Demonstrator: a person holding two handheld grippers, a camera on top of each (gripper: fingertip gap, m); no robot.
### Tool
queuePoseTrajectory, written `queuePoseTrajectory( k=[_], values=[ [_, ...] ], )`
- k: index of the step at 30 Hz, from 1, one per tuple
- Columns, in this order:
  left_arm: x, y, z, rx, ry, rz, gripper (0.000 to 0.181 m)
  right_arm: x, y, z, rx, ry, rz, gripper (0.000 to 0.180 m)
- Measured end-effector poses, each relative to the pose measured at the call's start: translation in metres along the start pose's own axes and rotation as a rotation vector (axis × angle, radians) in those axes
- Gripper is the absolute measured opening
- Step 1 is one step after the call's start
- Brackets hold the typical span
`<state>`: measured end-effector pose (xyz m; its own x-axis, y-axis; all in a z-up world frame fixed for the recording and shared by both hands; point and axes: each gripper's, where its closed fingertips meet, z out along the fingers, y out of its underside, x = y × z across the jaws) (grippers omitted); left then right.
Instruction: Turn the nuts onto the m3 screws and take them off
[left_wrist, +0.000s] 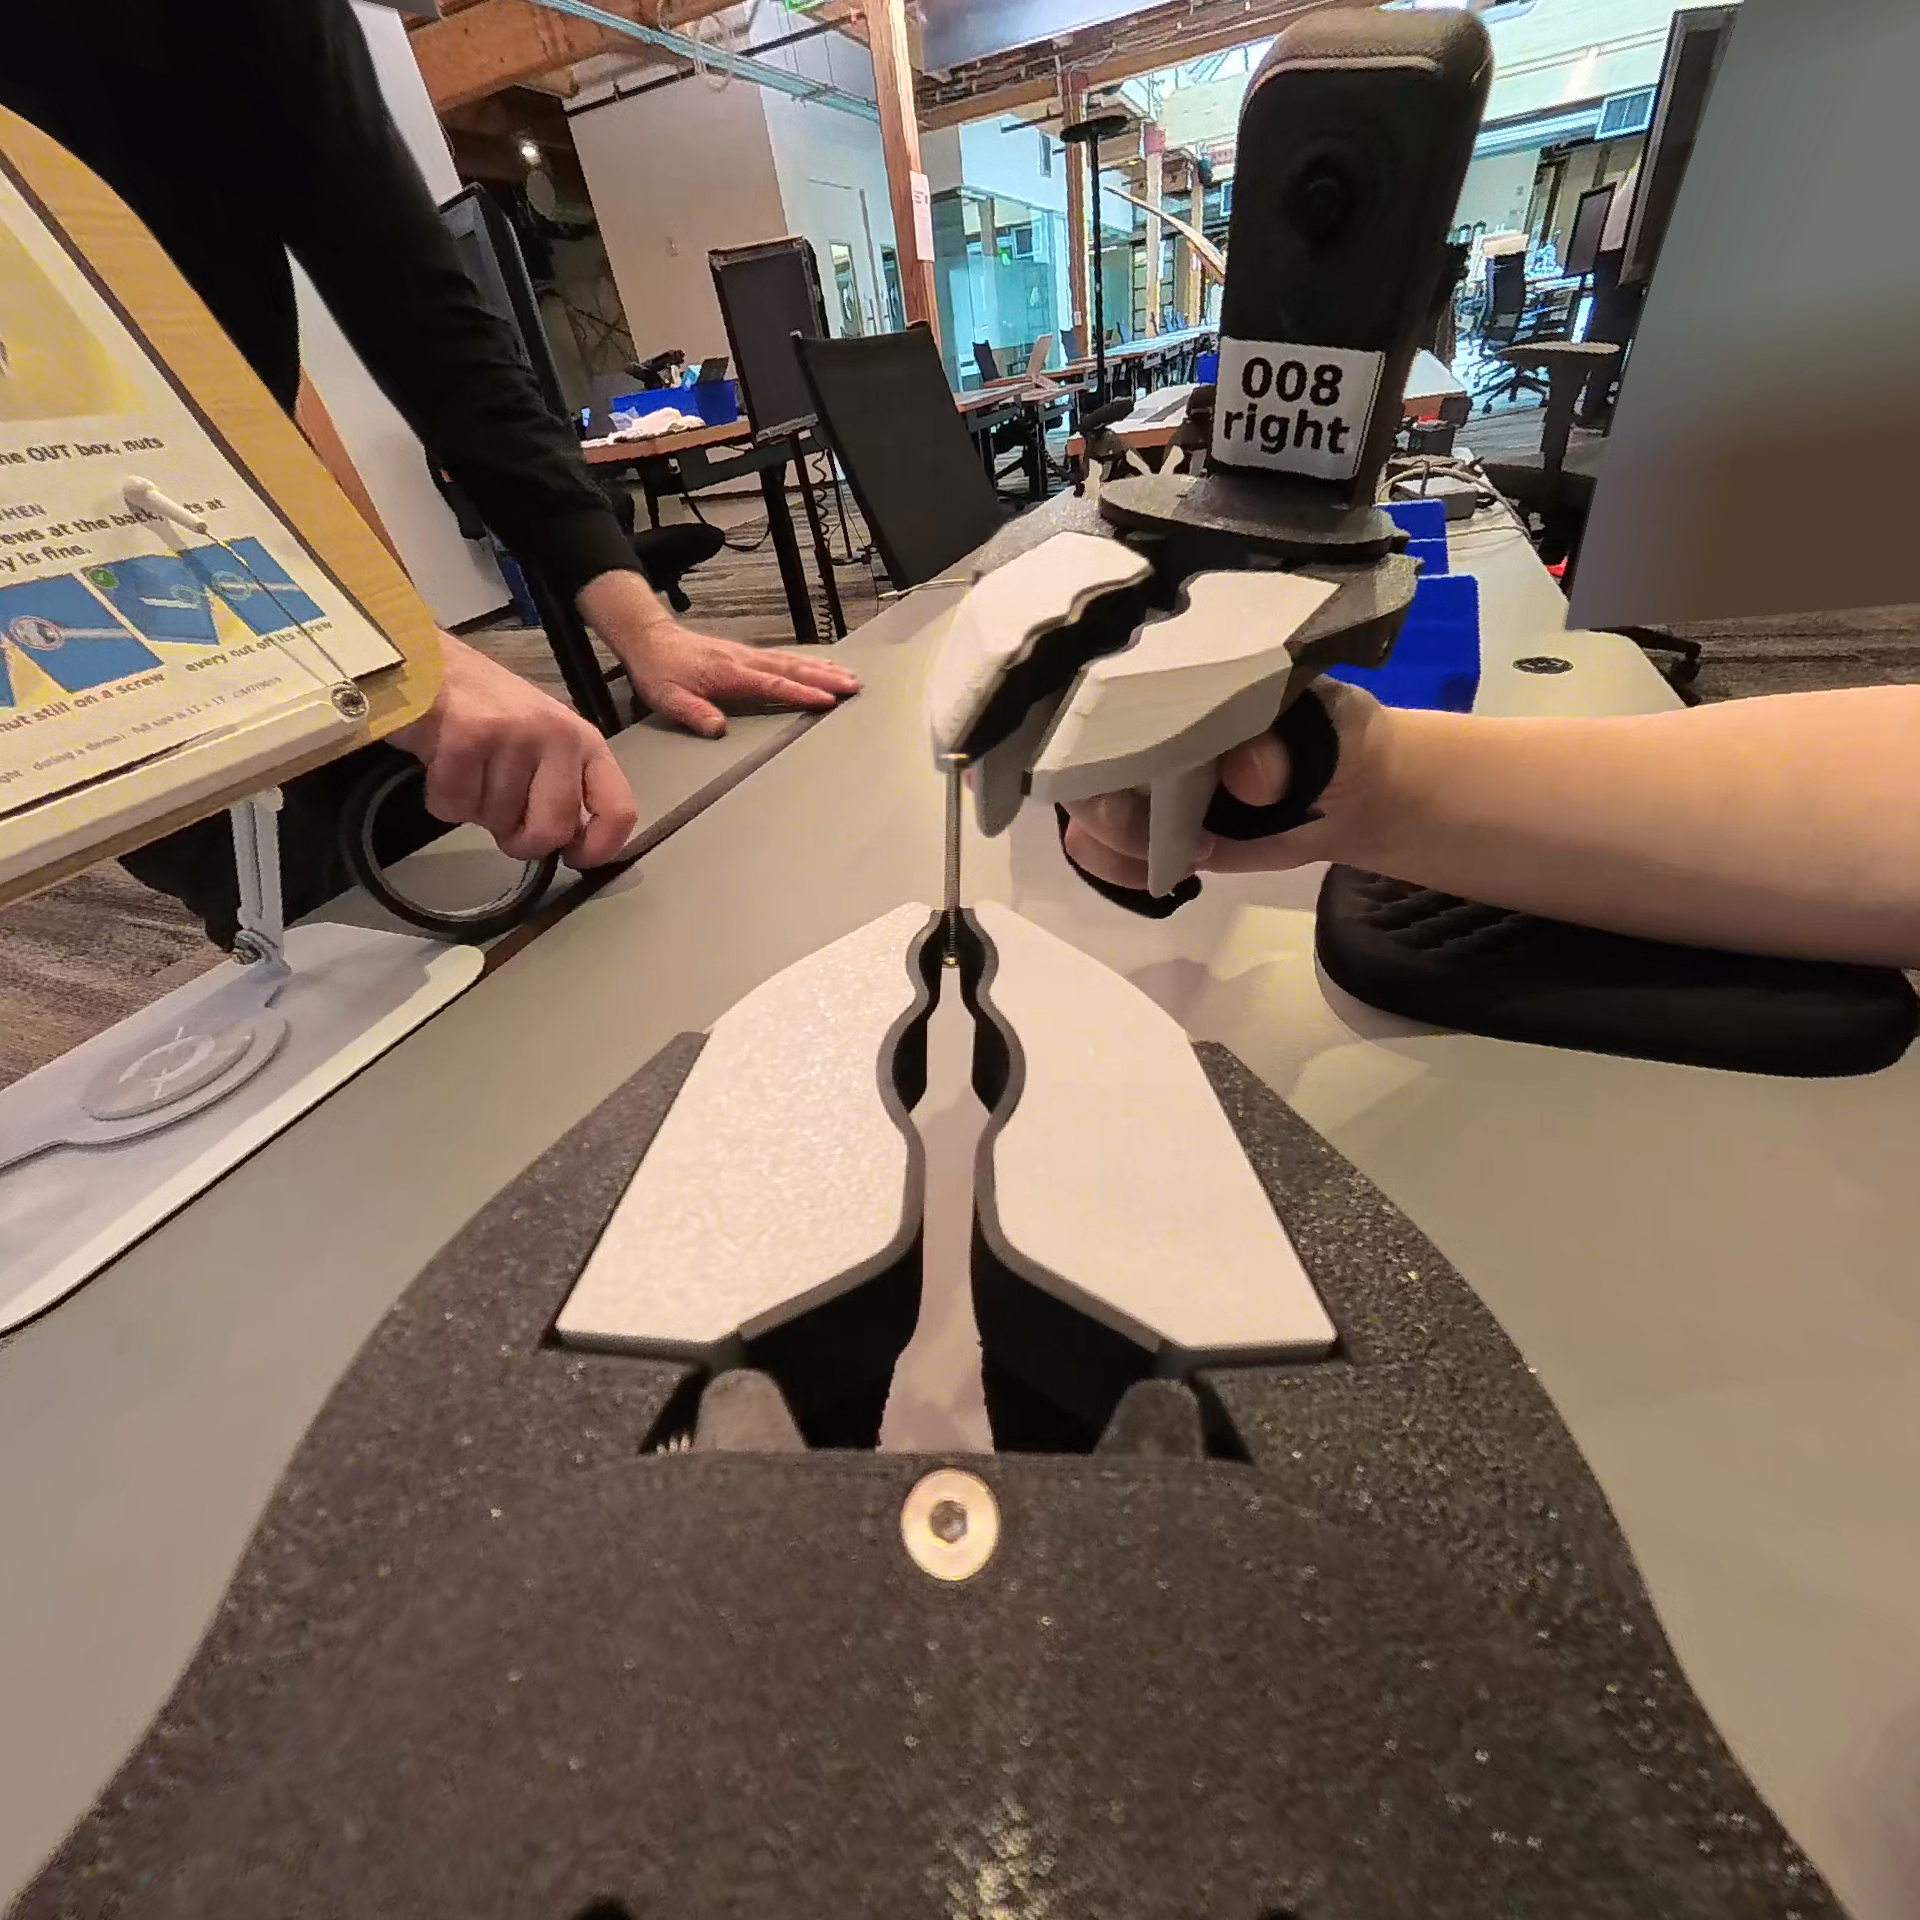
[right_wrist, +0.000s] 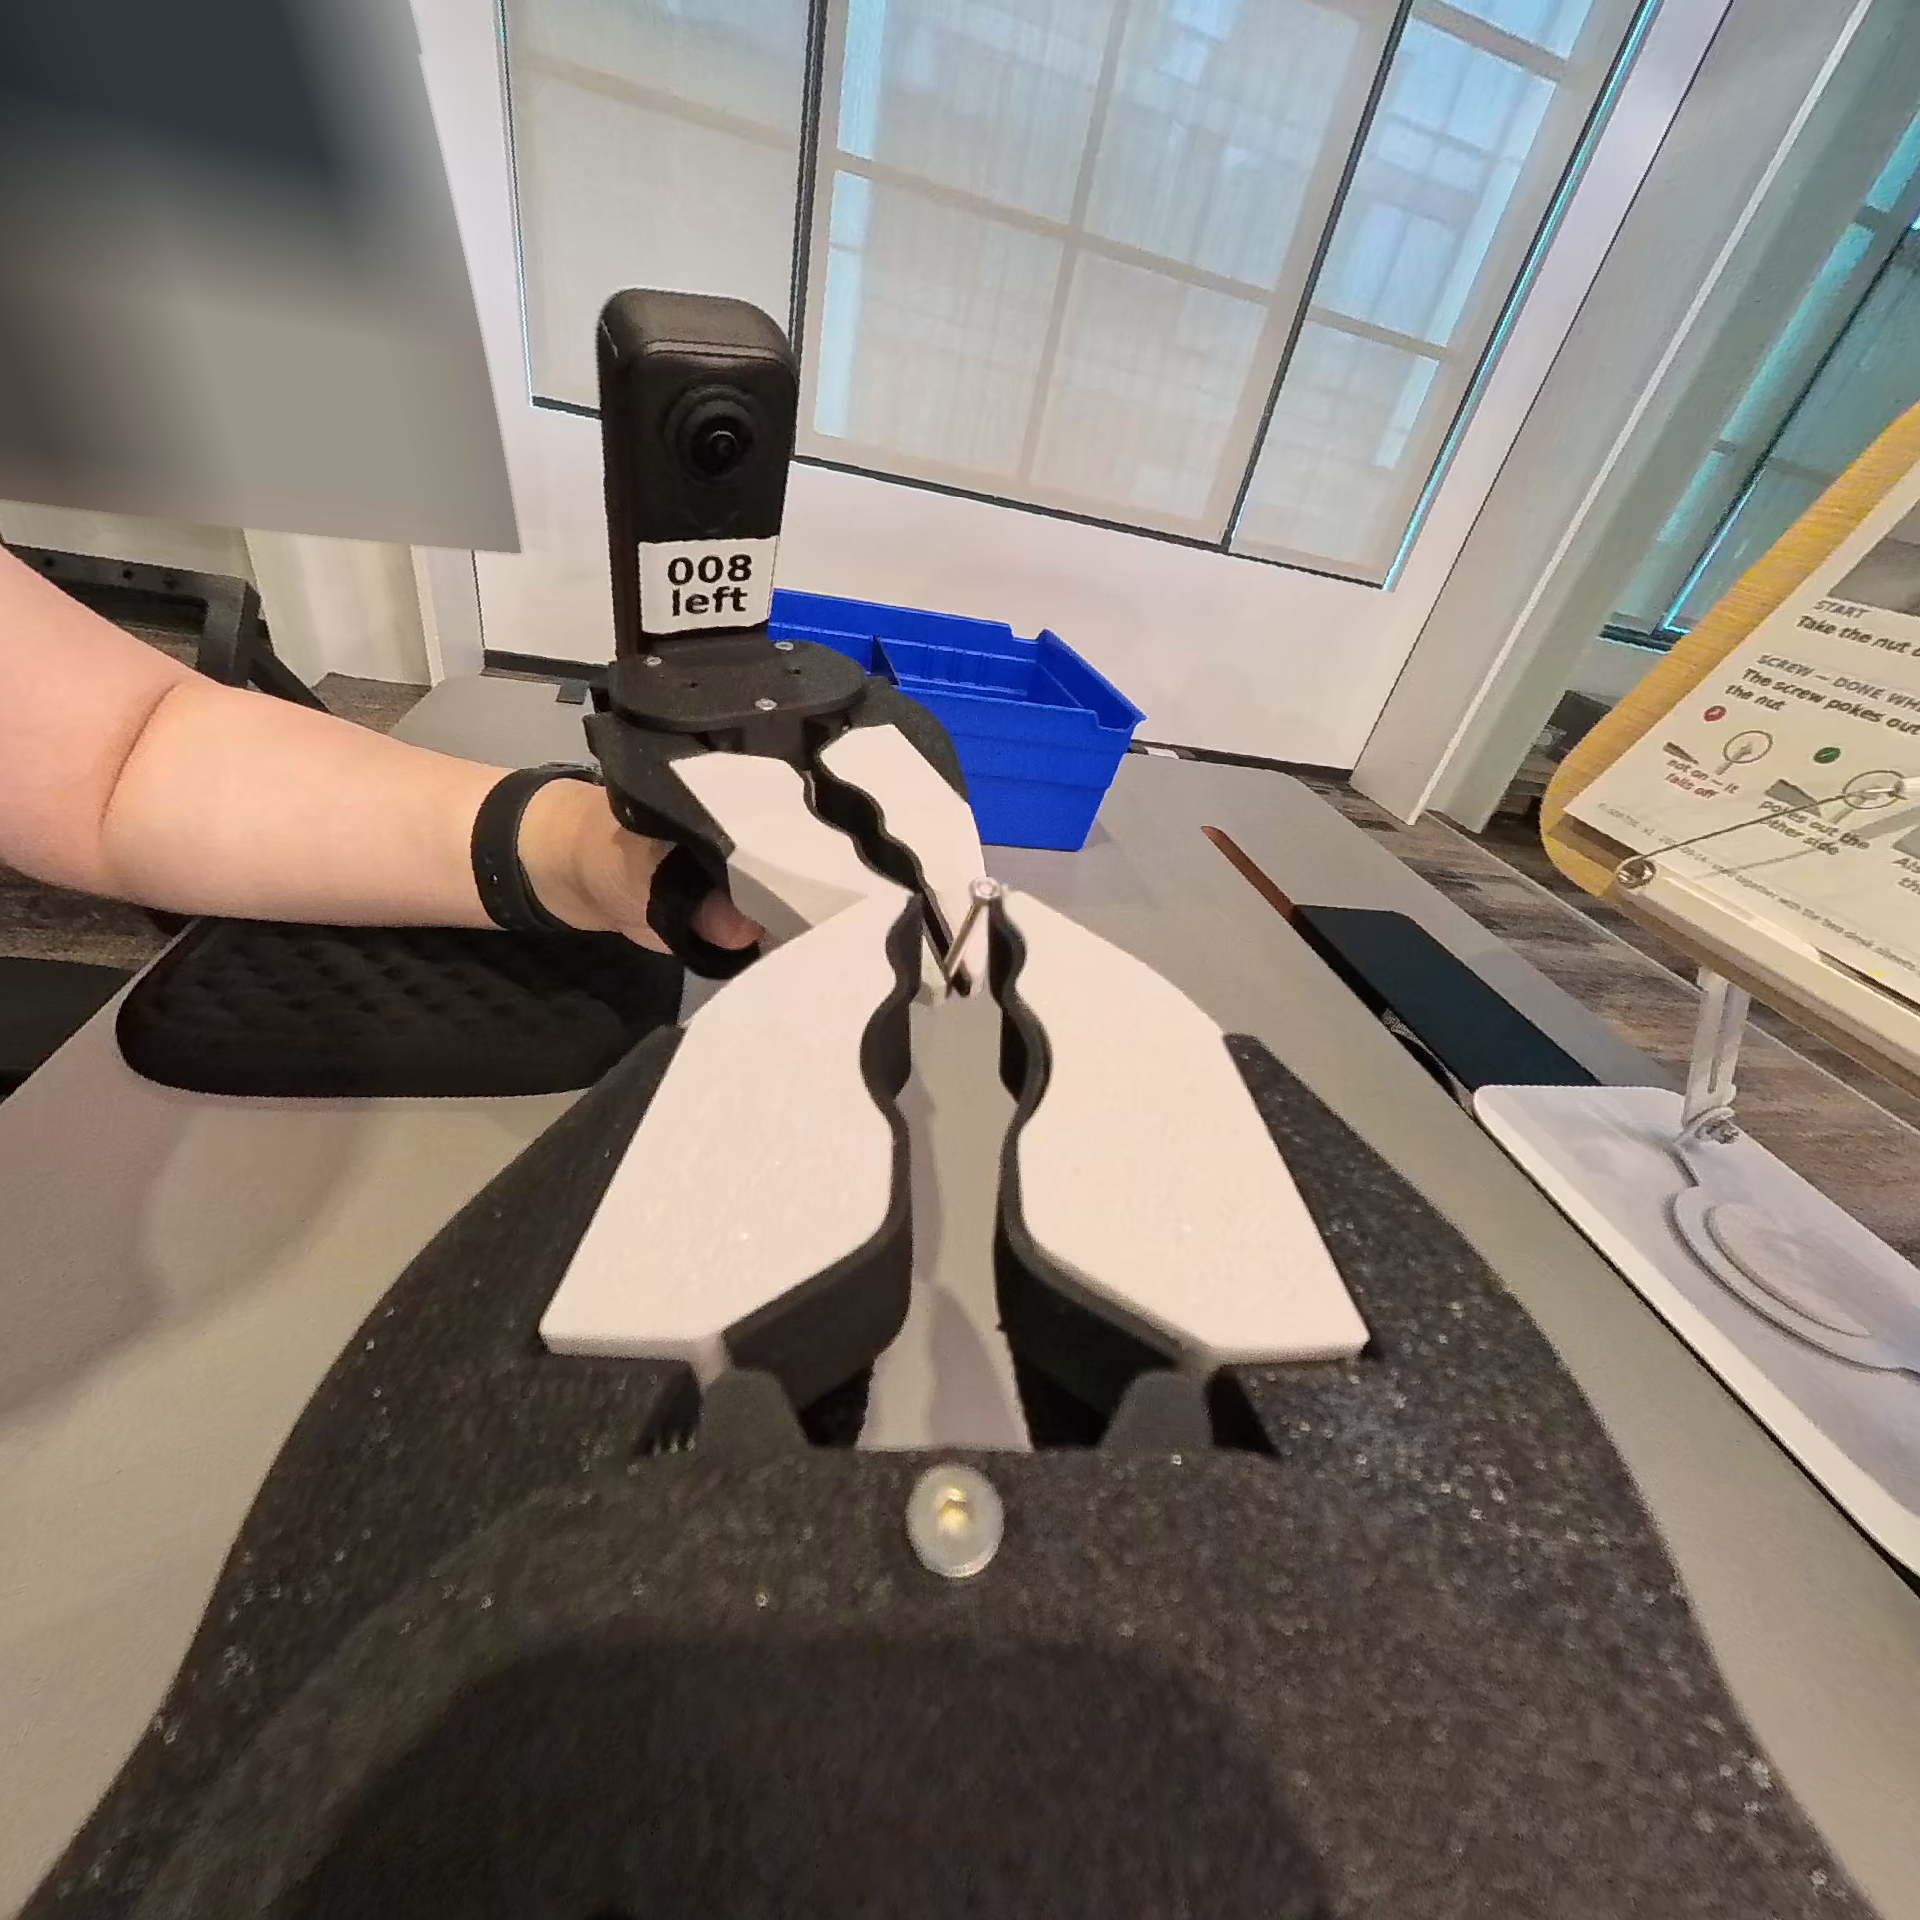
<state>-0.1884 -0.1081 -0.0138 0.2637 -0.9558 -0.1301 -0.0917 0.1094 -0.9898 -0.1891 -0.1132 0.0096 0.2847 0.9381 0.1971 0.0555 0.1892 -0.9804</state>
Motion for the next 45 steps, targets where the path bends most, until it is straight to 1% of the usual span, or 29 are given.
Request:
queuePoseTrajectory(
  k=[5, 9, 15, 19, 24, 27, 31, 34, 36, 37, 38, 45],
  values=[
    [0.002, 0.000, 0.001, -0.004, 0.010, 0.001, 0.002, 0.003, -0.005, -0.001, 0.027, 0.020, 0.007, 0.014],
    [0.004, 0.002, 0.002, -0.011, 0.013, 0.006, 0.002, 0.000, -0.003, 0.001, 0.015, 0.011, -0.002, 0.015],
    [0.002, 0.001, 0.001, -0.003, 0.009, -0.003, 0.002, 0.000, -0.002, -0.002, 0.015, -0.013, 0.015, 0.010],
    [0.004, 0.002, 0.001, -0.010, 0.012, 0.008, 0.002, 0.001, -0.004, 0.000, 0.026, 0.005, 0.018, 0.017],
    [0.003, 0.001, 0.001, -0.007, 0.010, 0.007, 0.002, -0.003, 0.002, 0.002, -0.008, -0.016, -0.001, 0.016],
    [0.002, 0.001, 0.000, -0.005, 0.012, -0.001, 0.002, -0.002, 0.003, 0.000, -0.002, -0.023, 0.012, 0.012],
    [0.004, 0.001, 0.000, -0.009, 0.021, -0.001, 0.002, 0.000, 0.001, 0.001, 0.009, -0.002, 0.009, 0.017],
    [0.004, 0.002, 0.000, -0.014, 0.020, 0.003, 0.002, -0.004, 0.003, 0.003, -0.011, -0.019, -0.006, 0.018],
    [0.003, 0.003, 0.000, -0.015, 0.019, 0.000, 0.002, -0.004, 0.006, 0.002, -0.020, -0.022, -0.010, 0.015],
    [0.003, 0.002, 0.000, -0.013, 0.019, -0.003, 0.002, -0.004, 0.007, 0.001, -0.026, -0.033, -0.003, 0.010],
    [0.003, 0.002, 0.000, -0.010, 0.019, -0.007, 0.002, -0.004, 0.007, 0.000, -0.024, -0.038, 0.008, 0.009],
    [0.006, 0.005, 0.002, -0.024, 0.031, -0.003, 0.002, -0.003, 0.000, 0.003, 0.010, -0.005, -0.003, 0.019]
  ],
)
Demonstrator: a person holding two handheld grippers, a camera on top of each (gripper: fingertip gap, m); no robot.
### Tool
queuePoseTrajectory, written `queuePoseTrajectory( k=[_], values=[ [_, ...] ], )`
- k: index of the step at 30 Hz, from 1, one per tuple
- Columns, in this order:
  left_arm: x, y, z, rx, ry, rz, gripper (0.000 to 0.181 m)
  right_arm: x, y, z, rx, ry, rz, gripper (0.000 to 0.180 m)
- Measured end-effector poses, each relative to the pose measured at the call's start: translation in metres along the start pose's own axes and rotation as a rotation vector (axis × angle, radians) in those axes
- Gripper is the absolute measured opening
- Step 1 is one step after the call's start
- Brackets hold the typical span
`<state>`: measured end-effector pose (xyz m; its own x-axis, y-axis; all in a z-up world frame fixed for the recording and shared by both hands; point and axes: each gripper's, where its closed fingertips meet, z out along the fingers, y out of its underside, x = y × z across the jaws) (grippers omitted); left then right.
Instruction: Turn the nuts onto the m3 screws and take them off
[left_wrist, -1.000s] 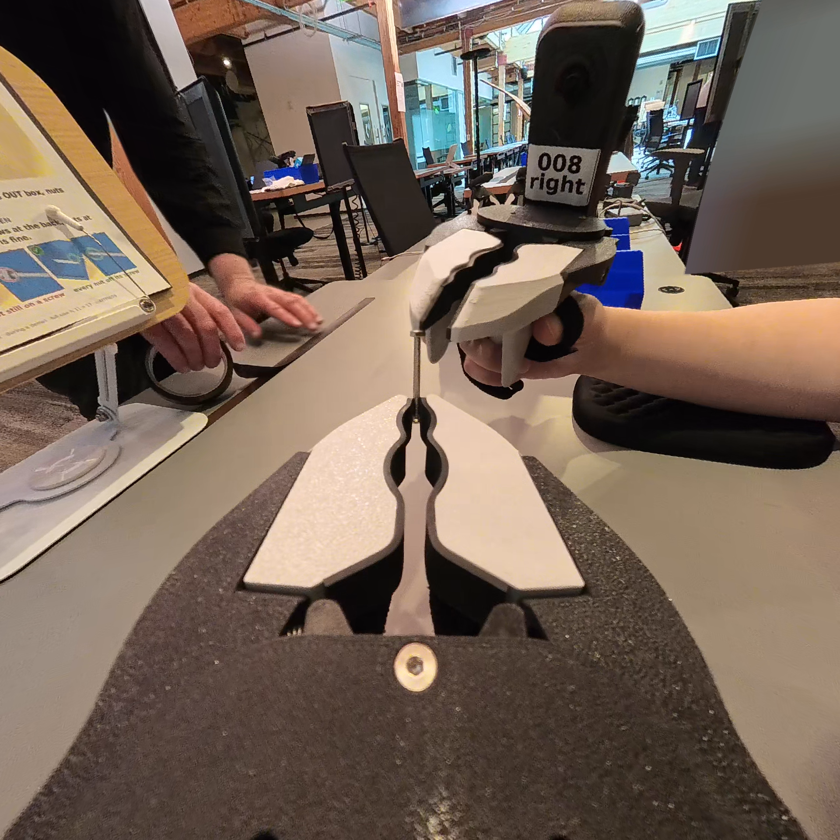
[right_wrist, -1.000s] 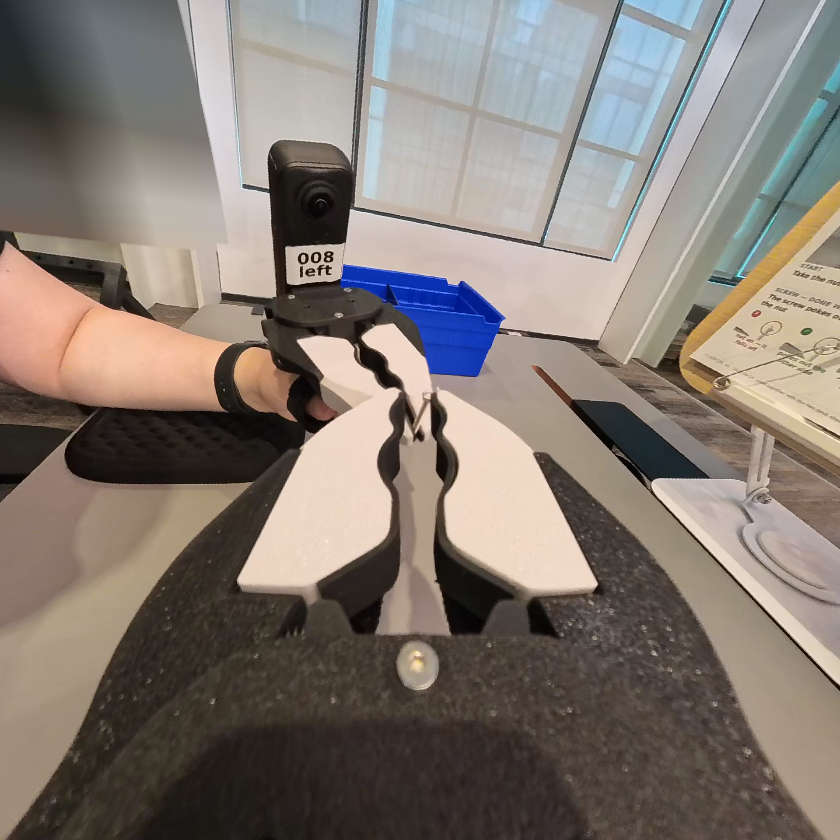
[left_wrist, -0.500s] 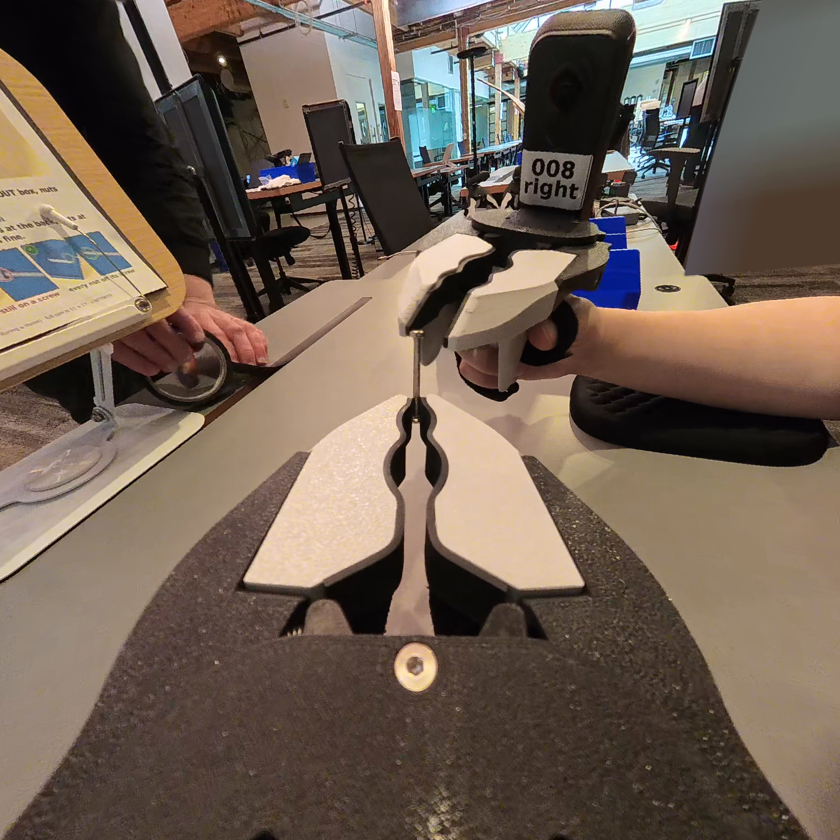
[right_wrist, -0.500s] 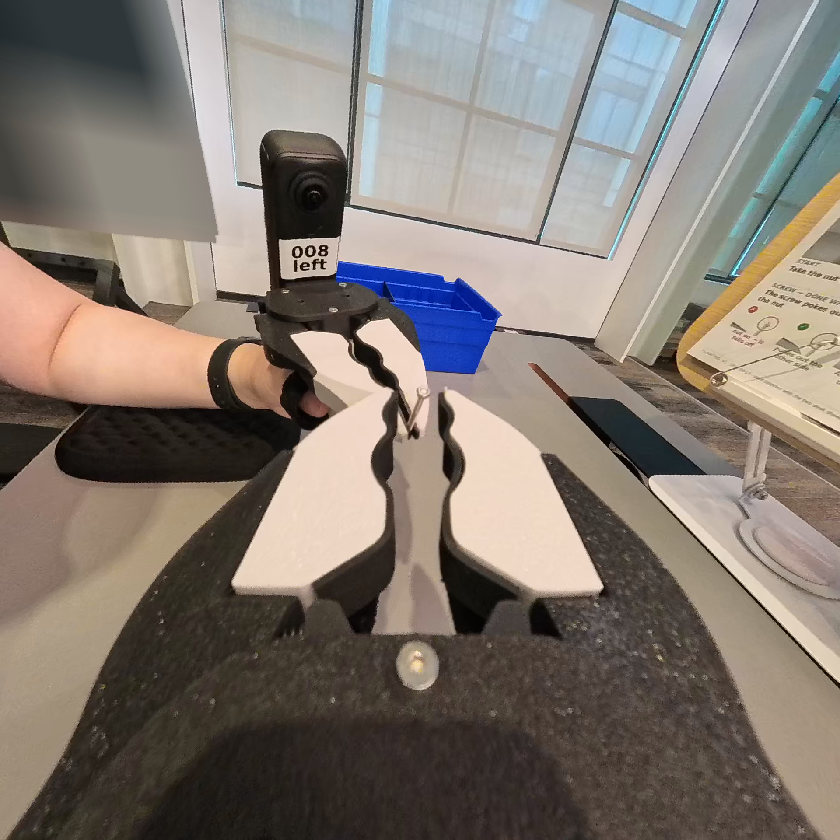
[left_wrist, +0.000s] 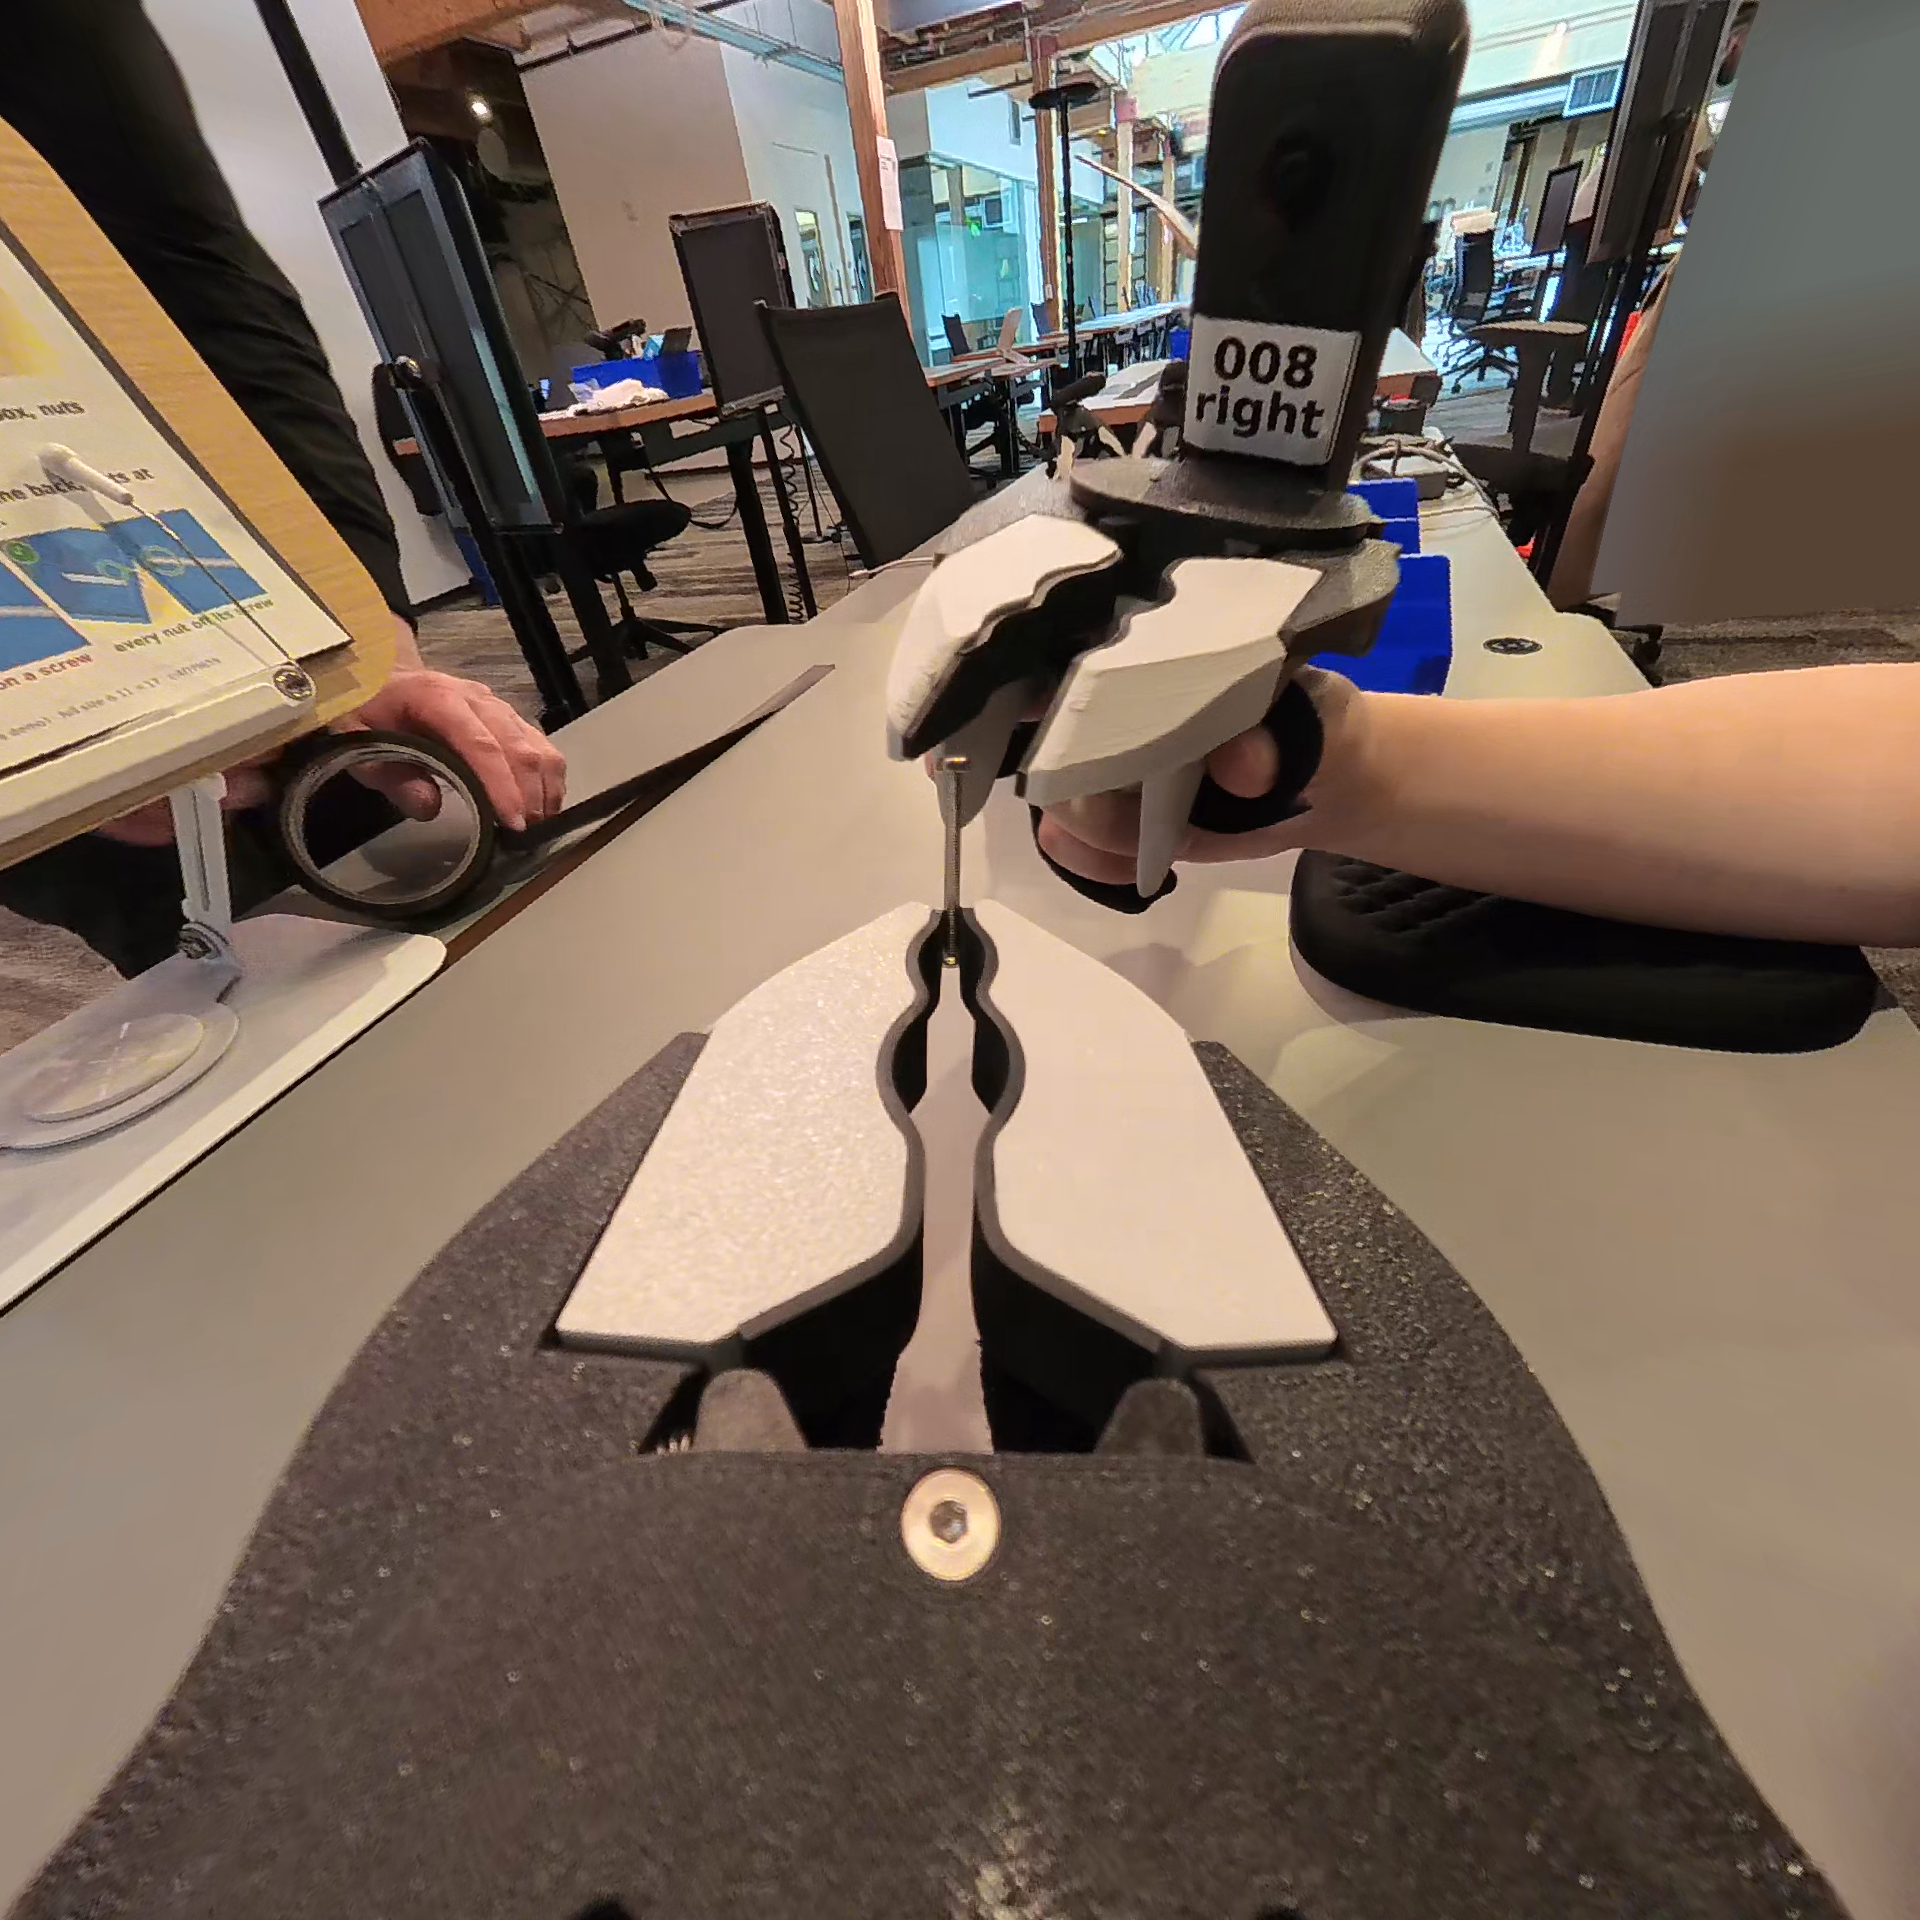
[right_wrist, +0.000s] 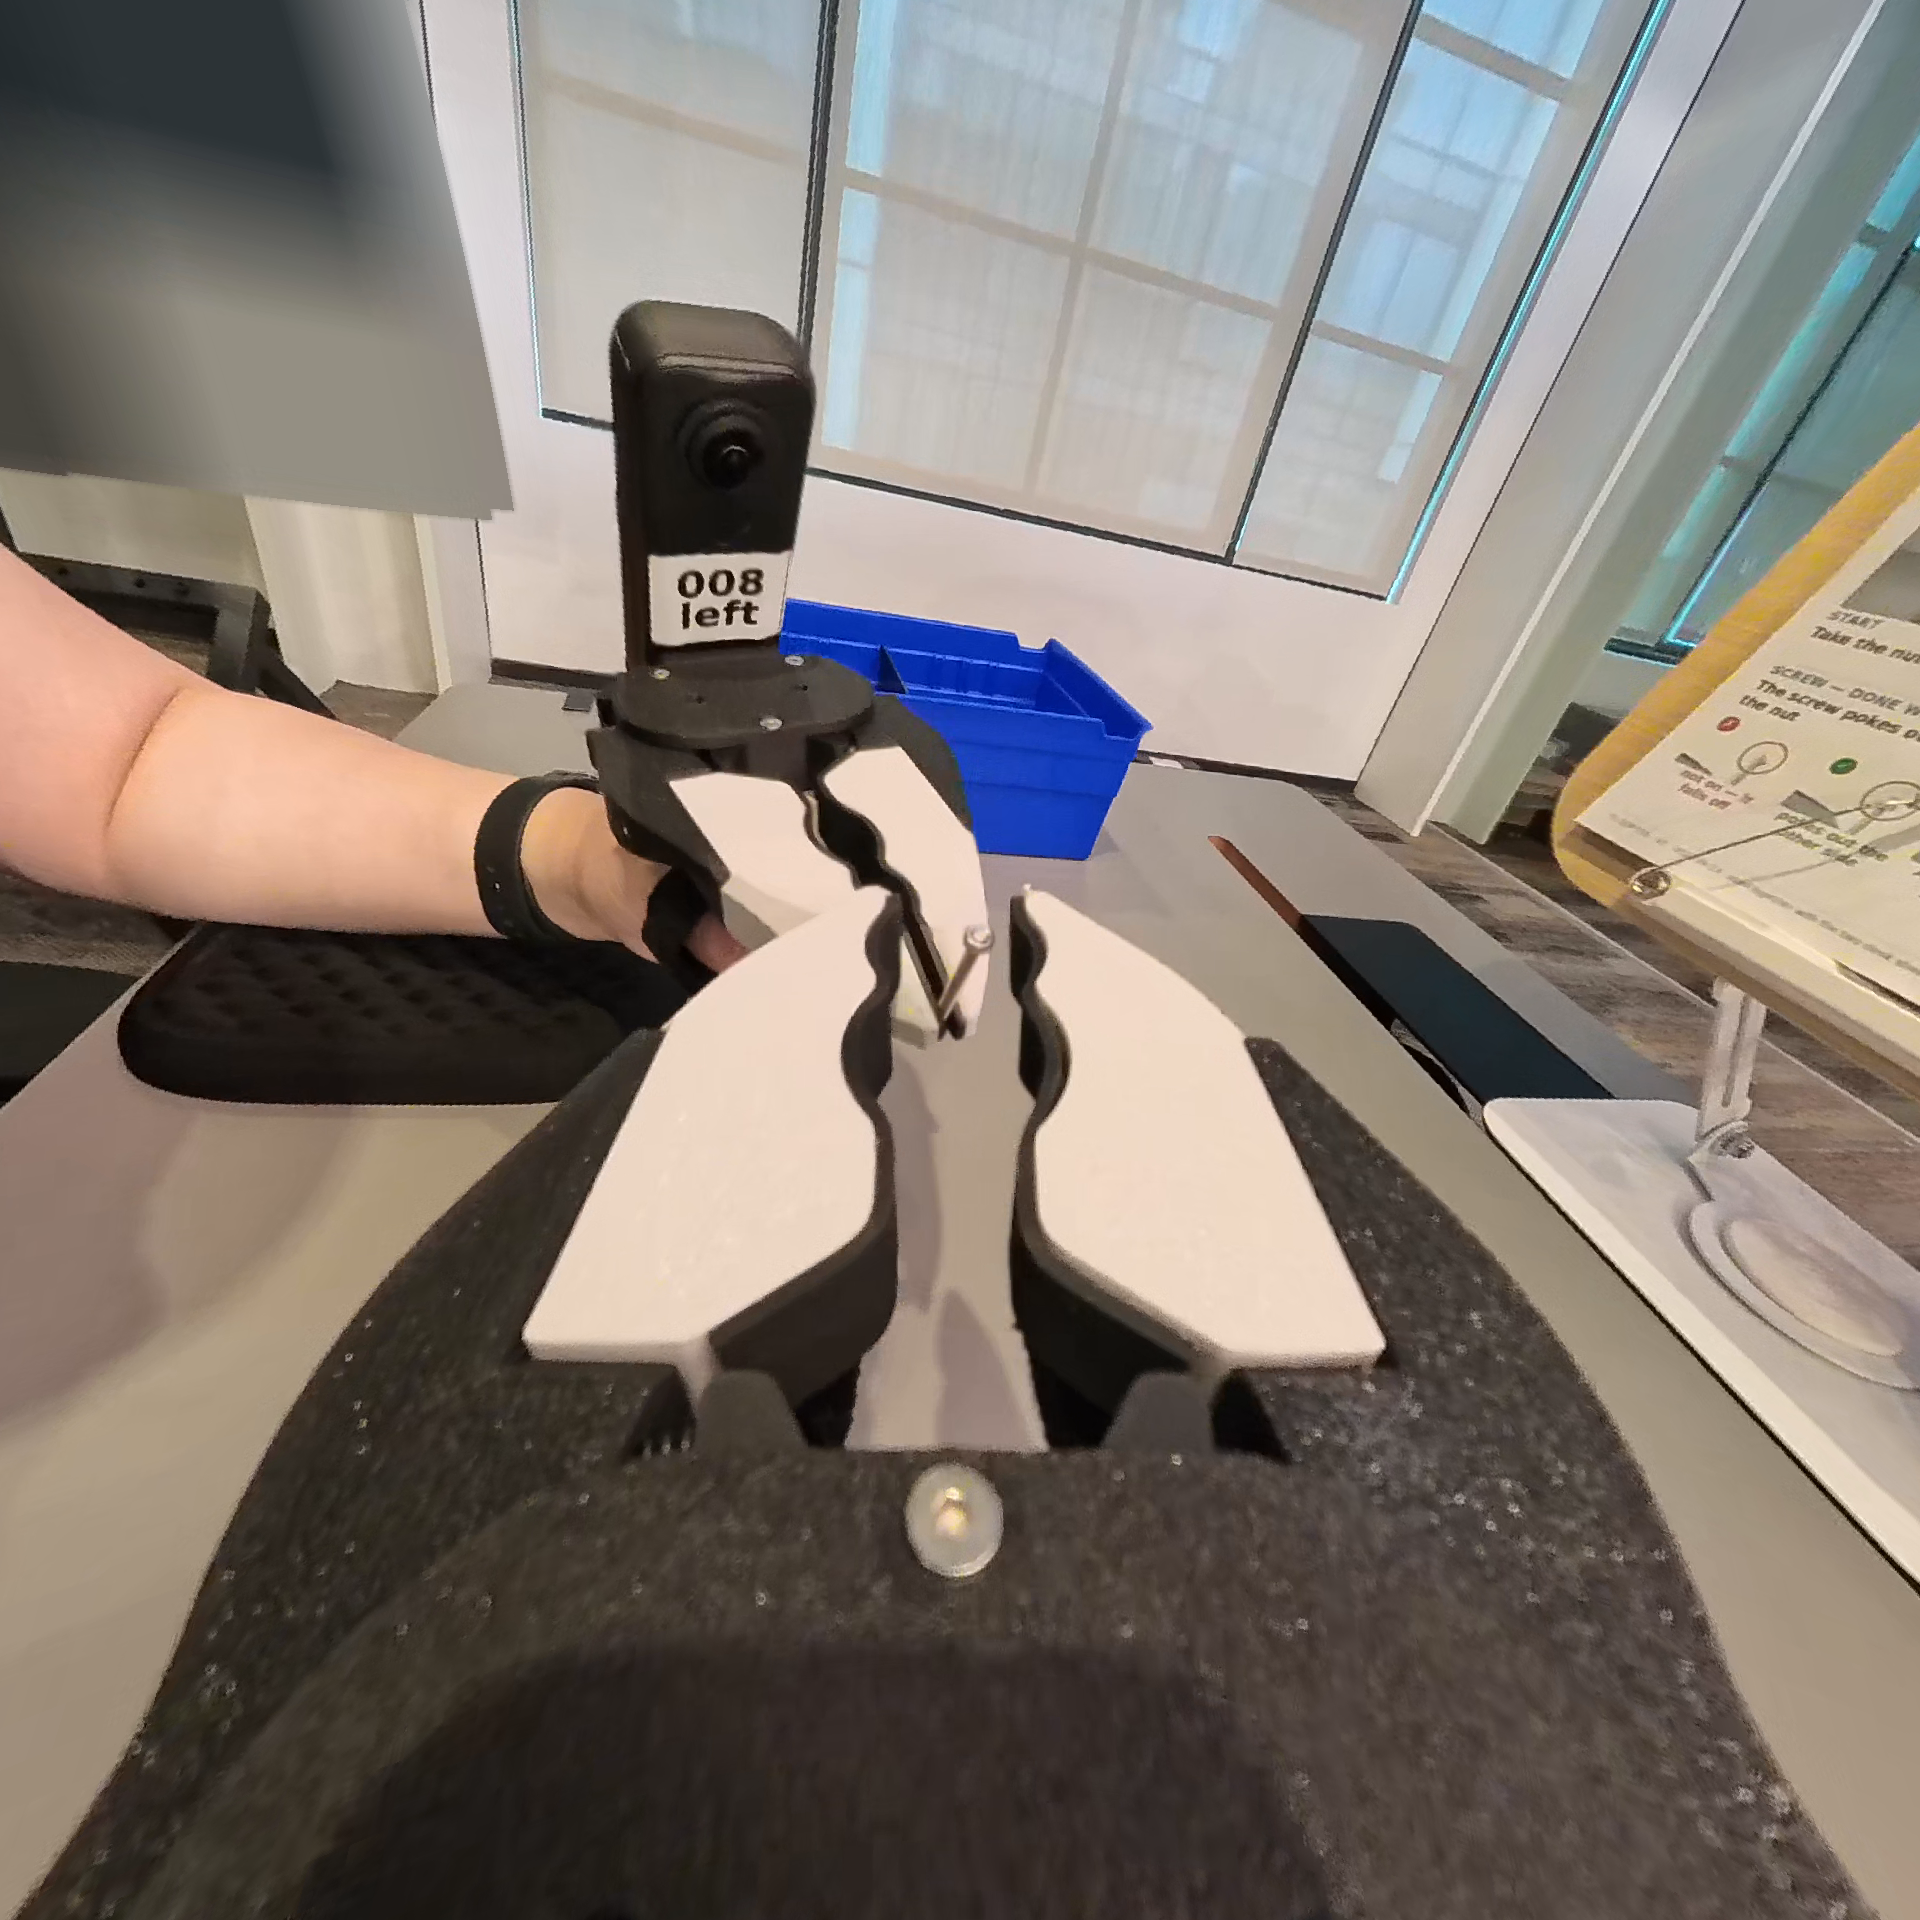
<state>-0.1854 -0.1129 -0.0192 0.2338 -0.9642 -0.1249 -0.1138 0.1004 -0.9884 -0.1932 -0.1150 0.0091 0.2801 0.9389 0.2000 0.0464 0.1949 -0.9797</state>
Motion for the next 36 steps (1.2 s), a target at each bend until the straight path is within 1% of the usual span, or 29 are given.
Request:
queuePoseTrajectory(
  k=[4, 8, 17, 22, 27, 31, 36],
  values=[
    [0.0007, 0.0003, 0.0001, -0.005, 0.000, 0.008, 0.002, -0.0030, 0.0042, 0.0011, -0.023, -0.016, -0.014, 0.018],
    [-0.0007, -0.0016, -0.0011, 0.003, -0.006, 0.008, 0.002, 0.0002, 0.0037, -0.0032, -0.014, -0.021, 0.006, 0.013],
    [-0.0004, -0.0021, -0.0009, 0.005, -0.003, 0.004, 0.002, -0.0011, -0.0022, 0.0007, 0.009, 0.006, -0.024, 0.023],
    [-0.0011, -0.0032, -0.0014, 0.011, -0.007, 0.001, 0.002, -0.0036, 0.0000, 0.0018, -0.005, -0.003, -0.035, 0.022],
    [-0.0020, -0.0032, -0.0019, 0.011, -0.011, 0.001, 0.002, -0.0003, 0.0009, -0.0035, -0.015, -0.004, -0.032, 0.016],
    [-0.0019, -0.0029, -0.0012, 0.010, -0.008, -0.003, 0.002, 0.0016, -0.0041, -0.0028, 0.018, 0.014, -0.022, 0.021],
    [-0.0014, -0.0029, -0.0005, 0.008, -0.009, 0.002, 0.002, -0.0033, 0.0013, 0.0006, -0.017, 0.000, -0.050, 0.021]
  ],
)
